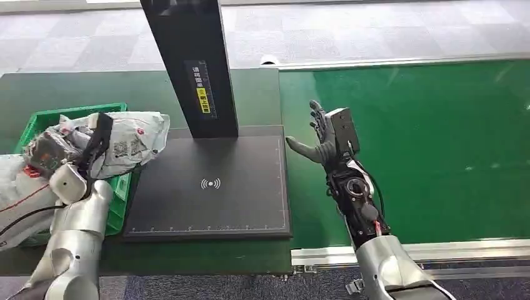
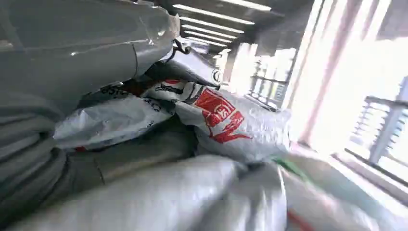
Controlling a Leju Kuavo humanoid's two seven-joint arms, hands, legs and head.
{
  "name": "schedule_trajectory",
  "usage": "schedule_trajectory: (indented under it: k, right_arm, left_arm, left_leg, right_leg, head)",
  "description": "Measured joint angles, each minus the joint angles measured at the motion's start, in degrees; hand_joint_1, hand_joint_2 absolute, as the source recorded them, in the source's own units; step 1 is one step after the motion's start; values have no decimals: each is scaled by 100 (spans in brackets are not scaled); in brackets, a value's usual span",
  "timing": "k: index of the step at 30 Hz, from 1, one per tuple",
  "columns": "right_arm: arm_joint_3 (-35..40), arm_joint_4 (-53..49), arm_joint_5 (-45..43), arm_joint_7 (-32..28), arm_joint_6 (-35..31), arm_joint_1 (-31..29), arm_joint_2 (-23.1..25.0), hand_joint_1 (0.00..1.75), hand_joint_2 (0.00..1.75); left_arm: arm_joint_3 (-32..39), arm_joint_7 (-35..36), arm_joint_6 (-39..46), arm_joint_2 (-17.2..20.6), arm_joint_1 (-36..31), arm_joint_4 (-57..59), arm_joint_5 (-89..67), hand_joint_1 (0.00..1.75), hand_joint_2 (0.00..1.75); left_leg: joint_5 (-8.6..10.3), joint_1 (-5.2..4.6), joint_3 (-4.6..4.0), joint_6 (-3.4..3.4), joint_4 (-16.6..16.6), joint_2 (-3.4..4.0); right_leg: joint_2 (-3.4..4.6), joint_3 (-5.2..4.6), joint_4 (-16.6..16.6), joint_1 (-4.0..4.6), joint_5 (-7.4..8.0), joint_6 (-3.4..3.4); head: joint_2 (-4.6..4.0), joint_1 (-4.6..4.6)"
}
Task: Moved the parcel from conveyor to table for the left to box.
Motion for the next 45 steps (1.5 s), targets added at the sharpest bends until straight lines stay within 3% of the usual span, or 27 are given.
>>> schedule_trajectory:
  k: [5,6,8,13,16,20,26,36,45]
  right_arm:
    - [20,2,50,0,28,-17,7,0,175]
    - [22,2,52,0,28,-23,11,0,175]
    - [22,2,55,0,31,-33,11,0,175]
    - [24,2,96,22,33,-46,22,0,175]
    - [24,2,144,24,33,-45,33,0,175]
    - [24,2,155,24,33,-45,57,0,175]
    - [24,2,179,24,33,-33,59,0,175]
    - [22,2,216,22,33,-20,57,0,175]
    - [22,2,264,-50,-7,11,11,0,175]
  left_arm:
    - [-462,-68,-310,257,-268,792,0,175,175]
    - [-523,-79,-321,277,-304,890,0,166,175]
    - [-590,-96,-308,308,-350,1024,0,2,175]
    - [-649,-501,240,319,-357,1197,35,0,175]
    - [-622,-1124,853,260,-295,1129,212,0,175]
    - [-607,-1396,949,177,-268,1007,356,0,175]
    - [-316,-3080,951,-228,69,-24,1108,0,175]
    - [-69,-3417,949,-606,280,-843,1163,0,175]
    - [611,-5821,949,-1509,368,-2008,1900,0,175]
  left_leg:
    - [0,-10,4,2,-1,-26]
    - [1,-10,5,2,-1,-35]
    - [3,-10,11,4,-2,-39]
    - [12,-10,26,8,-3,-47]
    - [16,-10,24,12,-2,-57]
    - [17,-12,22,13,-1,-66]
    - [16,-13,13,14,0,-77]
    - [14,-8,9,13,0,-65]
    - [13,-13,4,15,2,-61]
  right_leg:
    - [-31,13,-2,-10,-4,6]
    - [-39,17,-2,-10,-5,6]
    - [-45,26,-2,-10,-5,6]
    - [-54,41,-2,-8,-5,6]
    - [-67,43,-2,-8,-5,6]
    - [-74,45,-2,-10,-5,6]
    - [-81,44,-5,-10,-8,11]
    - [-73,29,-5,-6,-7,11]
    - [-73,27,-7,-12,-7,12]
  head:
    - [0,-4]
    - [0,-2]
    - [0,-4]
    - [0,-2]
    - [0,-2]
    - [0,-4]
    - [0,-2]
    - [0,-2]
    - [0,0]
